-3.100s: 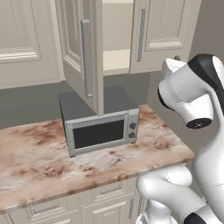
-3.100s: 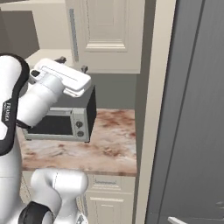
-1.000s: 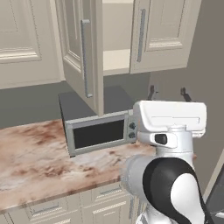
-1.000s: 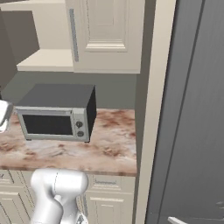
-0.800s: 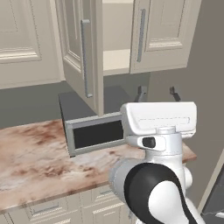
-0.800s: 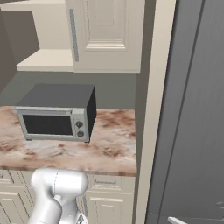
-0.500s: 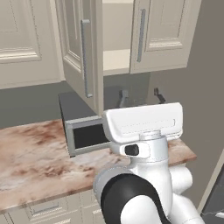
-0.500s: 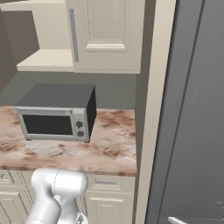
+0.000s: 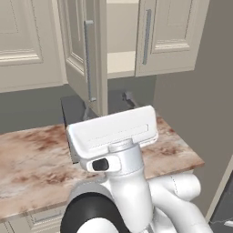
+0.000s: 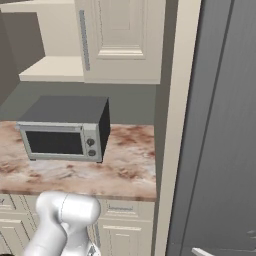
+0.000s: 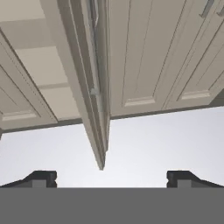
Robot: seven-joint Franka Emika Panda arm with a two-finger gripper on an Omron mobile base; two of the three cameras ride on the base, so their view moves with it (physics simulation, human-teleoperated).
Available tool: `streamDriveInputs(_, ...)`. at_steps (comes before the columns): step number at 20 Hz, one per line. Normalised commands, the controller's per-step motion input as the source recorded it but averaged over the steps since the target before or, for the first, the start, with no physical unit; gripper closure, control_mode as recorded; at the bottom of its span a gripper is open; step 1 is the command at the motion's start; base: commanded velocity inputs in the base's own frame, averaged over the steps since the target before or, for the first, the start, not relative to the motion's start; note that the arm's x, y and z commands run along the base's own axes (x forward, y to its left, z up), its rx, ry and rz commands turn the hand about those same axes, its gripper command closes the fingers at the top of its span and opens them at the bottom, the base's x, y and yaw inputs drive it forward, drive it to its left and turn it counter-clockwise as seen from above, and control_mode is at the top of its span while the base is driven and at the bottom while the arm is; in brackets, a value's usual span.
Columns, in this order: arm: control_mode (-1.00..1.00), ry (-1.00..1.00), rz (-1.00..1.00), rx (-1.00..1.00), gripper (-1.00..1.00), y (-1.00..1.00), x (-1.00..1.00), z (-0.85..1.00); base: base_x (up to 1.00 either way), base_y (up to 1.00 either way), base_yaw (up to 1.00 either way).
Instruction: Open the cabinet and move the ladle to the pot. Then close the cabinet.
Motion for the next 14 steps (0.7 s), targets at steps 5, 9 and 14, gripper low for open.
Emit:
streamDriveInputs(5, -1.00, 0.01, 0.00, 0.01, -1.00, 0.87, -0.12, 0.02, 0.00, 0.00, 0.00)
streamDriveInputs(9, -1.00, 0.04, 0.00, 0.01, -1.00, 0.69, 0.00, 0.00, 0.00, 0.00, 0.00)
streamDriveInputs(14, -1.00, 0.19, 0.02, 0.11, -1.00, 0.44, 0.08, 0.00, 0.00, 0.00, 0.00)
